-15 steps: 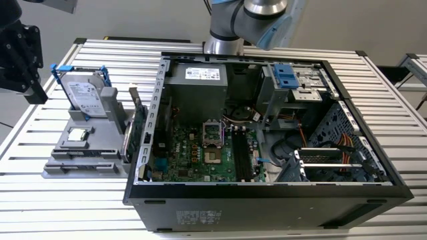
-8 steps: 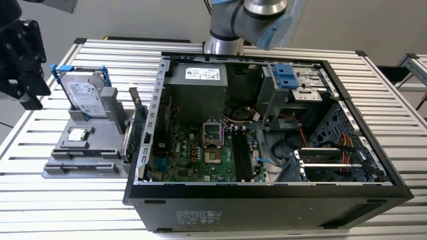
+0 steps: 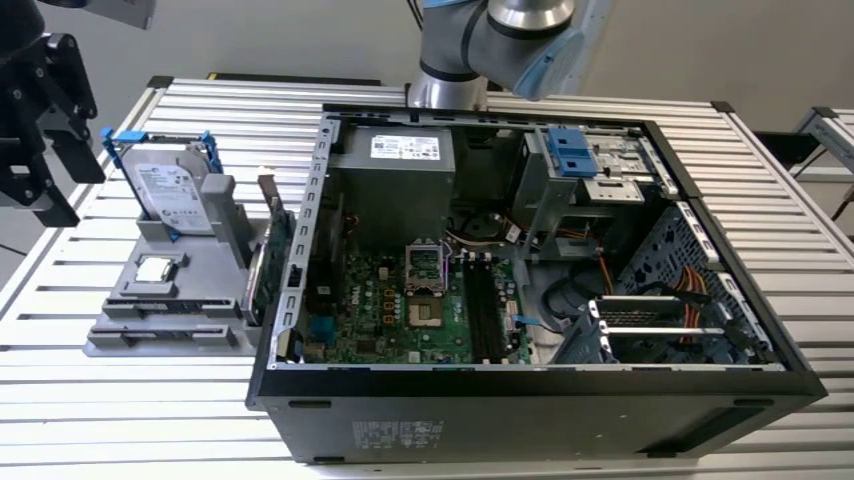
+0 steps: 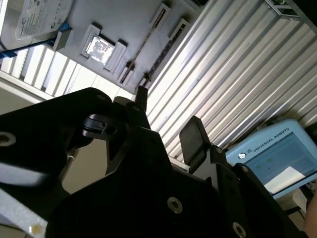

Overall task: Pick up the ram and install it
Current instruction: 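Pick up the ram and move it above insertion slot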

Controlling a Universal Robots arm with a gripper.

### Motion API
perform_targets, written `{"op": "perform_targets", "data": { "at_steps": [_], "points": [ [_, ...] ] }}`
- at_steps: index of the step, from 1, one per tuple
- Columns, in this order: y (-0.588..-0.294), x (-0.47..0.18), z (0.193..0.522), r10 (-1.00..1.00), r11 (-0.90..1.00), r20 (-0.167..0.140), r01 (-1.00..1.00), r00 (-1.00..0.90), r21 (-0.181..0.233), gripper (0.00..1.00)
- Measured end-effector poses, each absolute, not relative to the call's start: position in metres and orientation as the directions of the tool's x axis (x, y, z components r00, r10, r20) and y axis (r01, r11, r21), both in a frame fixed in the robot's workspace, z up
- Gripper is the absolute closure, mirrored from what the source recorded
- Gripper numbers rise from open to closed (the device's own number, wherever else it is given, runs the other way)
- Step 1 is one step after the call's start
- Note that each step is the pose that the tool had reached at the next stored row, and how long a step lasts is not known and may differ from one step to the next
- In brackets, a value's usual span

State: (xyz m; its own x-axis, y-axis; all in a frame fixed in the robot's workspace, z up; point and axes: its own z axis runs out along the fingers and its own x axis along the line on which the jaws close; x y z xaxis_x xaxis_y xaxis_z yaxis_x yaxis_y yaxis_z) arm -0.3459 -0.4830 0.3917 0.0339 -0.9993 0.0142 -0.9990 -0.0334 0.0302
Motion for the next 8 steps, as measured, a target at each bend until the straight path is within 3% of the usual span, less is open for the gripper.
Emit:
{"op": "perform_targets", "data": {
  "at_steps": [8],
  "points": [
    [-0.4826, -0.3466, 0.3883, -1.0, -0.025, 0.014, -0.999, 0.025, 0.03, 0.0]
  ]
}}
